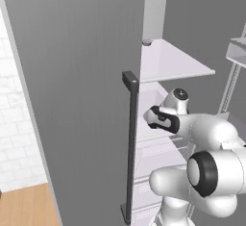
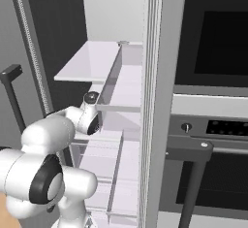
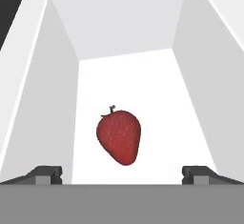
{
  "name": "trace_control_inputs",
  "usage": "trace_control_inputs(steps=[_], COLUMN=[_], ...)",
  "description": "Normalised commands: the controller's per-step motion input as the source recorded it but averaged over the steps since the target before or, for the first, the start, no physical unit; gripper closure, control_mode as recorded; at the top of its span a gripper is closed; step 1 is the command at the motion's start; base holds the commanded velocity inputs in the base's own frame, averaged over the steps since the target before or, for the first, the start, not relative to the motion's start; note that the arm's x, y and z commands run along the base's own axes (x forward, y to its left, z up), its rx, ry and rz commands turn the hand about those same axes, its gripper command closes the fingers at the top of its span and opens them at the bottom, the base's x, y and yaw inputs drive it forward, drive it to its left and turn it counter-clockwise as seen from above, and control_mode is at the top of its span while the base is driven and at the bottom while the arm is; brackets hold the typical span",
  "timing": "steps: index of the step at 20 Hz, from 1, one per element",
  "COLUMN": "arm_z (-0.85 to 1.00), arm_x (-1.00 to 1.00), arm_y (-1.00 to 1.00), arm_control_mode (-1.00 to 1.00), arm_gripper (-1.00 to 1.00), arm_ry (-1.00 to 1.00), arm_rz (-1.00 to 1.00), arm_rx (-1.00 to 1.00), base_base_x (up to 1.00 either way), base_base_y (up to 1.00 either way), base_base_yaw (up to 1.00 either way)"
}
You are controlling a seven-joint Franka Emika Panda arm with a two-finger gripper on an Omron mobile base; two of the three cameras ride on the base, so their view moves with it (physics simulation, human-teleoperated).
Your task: Take the strawberry from the fridge and place it on top of the pancake, located on the dining counter.
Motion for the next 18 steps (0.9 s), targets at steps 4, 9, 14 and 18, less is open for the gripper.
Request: trace_control_inputs(steps=[4, 9, 14, 18], arm_z=[-0.06, -0.03, -0.17, -0.15], arm_x=[0.09, 0.28, 0.18, 0.05], arm_y=[0.01, 0.00, 0.00, 0.00], arm_control_mode=[-1.00, -1.00, -1.00, -1.00], arm_gripper=[-1.00, -1.00, -1.00, -1.00], arm_ry=[0.00, 0.00, 0.00, 0.00], arm_rz=[0.00, 0.00, 0.00, 0.00], arm_rx=[0.00, 0.00, 0.00, 0.00], base_base_x=[0.00, 0.00, 0.00, 0.00], base_base_y=[0.00, 0.00, 0.00, 0.00], base_base_yaw=[0.00, 0.00, 0.00, 0.00])
